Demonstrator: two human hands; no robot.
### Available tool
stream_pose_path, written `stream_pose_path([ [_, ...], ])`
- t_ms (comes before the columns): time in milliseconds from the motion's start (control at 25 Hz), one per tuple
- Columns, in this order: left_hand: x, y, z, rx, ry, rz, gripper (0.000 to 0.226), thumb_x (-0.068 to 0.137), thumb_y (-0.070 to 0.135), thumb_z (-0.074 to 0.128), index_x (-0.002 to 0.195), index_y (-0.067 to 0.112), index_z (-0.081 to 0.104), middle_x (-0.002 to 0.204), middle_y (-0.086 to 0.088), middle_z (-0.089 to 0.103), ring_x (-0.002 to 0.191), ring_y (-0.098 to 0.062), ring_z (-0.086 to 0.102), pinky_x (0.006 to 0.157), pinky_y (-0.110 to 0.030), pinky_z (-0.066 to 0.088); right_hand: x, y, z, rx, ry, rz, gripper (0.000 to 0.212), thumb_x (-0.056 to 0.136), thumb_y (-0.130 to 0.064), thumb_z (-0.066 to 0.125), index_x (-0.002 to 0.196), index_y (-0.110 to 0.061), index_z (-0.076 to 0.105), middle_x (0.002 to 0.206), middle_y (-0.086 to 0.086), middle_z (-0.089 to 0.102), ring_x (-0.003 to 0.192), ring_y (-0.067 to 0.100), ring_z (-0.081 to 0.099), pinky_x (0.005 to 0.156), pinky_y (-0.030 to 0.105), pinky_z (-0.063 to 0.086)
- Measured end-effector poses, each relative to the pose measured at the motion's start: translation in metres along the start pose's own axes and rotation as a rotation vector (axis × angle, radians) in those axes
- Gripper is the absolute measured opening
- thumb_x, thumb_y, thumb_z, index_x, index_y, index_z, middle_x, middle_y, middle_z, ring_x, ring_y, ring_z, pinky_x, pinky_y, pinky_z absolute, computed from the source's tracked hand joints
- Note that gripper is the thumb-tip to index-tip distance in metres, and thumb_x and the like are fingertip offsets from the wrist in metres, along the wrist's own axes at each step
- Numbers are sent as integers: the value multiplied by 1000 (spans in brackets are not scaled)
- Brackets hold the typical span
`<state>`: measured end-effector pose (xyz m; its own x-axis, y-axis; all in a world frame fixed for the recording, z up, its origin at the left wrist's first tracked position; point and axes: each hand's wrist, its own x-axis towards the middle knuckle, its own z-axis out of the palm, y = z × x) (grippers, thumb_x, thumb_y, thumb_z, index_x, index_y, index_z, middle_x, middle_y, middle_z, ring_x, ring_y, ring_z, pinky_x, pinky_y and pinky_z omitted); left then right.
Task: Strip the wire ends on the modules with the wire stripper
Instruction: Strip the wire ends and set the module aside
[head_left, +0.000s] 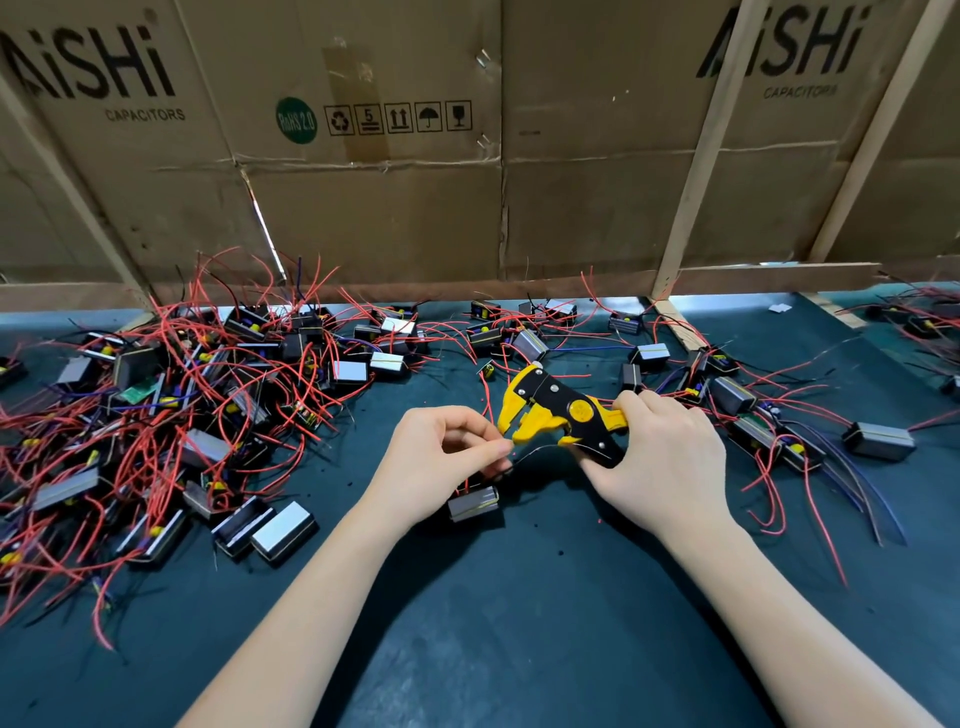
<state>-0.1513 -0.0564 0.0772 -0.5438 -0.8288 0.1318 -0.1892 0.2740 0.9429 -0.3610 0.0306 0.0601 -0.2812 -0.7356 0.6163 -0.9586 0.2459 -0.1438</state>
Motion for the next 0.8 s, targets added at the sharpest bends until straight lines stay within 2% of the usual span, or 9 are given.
stream_pose_path([
  [240, 0, 0, 0, -16, -6, -18, 8, 83, 14, 77, 77, 10, 72, 70, -4, 75, 60, -8, 67, 55, -11, 45, 0, -2, -3, -11, 9, 2, 45, 54, -46, 86, 73, -12, 63, 64, 1, 60, 65, 30, 62, 57, 28, 38],
  [480, -1, 3, -4, 13, -23, -23, 8, 83, 16, 77, 76, 15, 73, 71, -6, 75, 61, -11, 66, 57, -13, 46, 1, -2, -5, -17, -18, -29, 40, 58, -44, 84, 68, -13, 61, 64, 4, 62, 64, 32, 64, 56, 28, 30],
  [560, 0, 4, -5, -1, -24, -29, 7, 83, 15, 77, 77, 13, 73, 71, -7, 75, 62, -13, 67, 59, -16, 49, 1, -3, -5, -31, -13, -34, 40, 58, -42, 86, 65, -12, 60, 62, 6, 63, 60, 32, 63, 56, 28, 30],
  [720, -2, 5, -3, -30, -27, -57, 8, 83, 12, 77, 78, 9, 72, 70, -9, 75, 60, -11, 68, 57, -13, 47, 0, -4, -7, -66, -60, -8, 40, 60, -40, 86, 61, -9, 60, 59, 11, 63, 58, 35, 61, 55, 28, 28],
  [800, -2, 5, -3, -36, -35, -71, 7, 83, 13, 77, 79, 9, 72, 71, -9, 75, 64, -14, 70, 62, -16, 50, -1, -4, -6, -67, -61, 3, 40, 59, -38, 86, 59, -9, 59, 56, 11, 61, 55, 35, 60, 54, 28, 28],
])
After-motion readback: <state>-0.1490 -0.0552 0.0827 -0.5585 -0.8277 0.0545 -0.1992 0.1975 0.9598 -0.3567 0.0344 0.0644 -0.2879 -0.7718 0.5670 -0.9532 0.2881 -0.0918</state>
